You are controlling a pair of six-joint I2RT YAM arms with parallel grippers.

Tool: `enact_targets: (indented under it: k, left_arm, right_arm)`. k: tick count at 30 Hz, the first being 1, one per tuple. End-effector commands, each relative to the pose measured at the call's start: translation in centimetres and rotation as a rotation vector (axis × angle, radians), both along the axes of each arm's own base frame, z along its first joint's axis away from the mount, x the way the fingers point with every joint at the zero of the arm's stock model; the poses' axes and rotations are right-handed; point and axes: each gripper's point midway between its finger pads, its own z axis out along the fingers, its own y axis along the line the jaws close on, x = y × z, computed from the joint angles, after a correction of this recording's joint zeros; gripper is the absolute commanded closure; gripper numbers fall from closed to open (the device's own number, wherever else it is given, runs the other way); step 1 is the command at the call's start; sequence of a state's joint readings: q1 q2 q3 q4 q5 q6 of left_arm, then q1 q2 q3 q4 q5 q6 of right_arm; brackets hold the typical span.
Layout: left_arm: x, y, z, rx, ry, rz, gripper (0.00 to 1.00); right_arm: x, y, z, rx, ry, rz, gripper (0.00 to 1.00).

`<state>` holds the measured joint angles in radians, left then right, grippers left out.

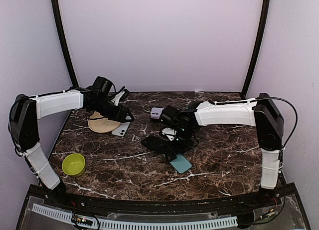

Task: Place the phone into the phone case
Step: Pick up the phone at the center of the board.

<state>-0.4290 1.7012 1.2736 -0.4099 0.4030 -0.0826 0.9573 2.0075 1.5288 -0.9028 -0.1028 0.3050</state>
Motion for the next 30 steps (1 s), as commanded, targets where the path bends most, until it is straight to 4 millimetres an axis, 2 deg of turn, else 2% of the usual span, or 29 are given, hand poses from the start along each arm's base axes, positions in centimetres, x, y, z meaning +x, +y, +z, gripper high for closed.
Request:
enact_targets:
  k: [1, 6, 9, 19, 26, 30]
  left_arm:
    - [-0.5, 0.3, 0.9, -0.007, -0.012, -0.008, 0.33]
    - [-0.6, 0.2, 0.8, -0.016, -0.004, -0.012, 0.33]
    - [-0.6, 0.1, 0.7, -0.02, -0.002, -0.015, 0.33]
    - [-0.7, -0.1, 0.8, -0.03, -0.003, -0.024, 0.33]
    - [-0.9, -0.5, 1.1, -0.056, -0.003, -0.04, 0.33]
    - [-1.2, -0.9, 1.8, -0.087, -0.017, -0.062, 0.34]
  right_arm:
    - [-0.6, 1.1, 1.9, 0.106, 0.014, 0.035, 0.55]
    - [-1.4, 0.6, 1.2, 0.103, 0.039, 0.046, 0.56]
    - [-1.7, 0.7, 1.6, 0.131, 0.042, 0.051, 0.56]
    - [-3.8, 1.3, 4.1, 0.258, 0.072, 0.065, 0.6]
    - [-5.5, 3.3, 7.8, 0.403, 0.06, 0.128, 0.6]
    - [-5.6, 3.9, 8.4, 0.448, 0.057, 0.153, 0.6]
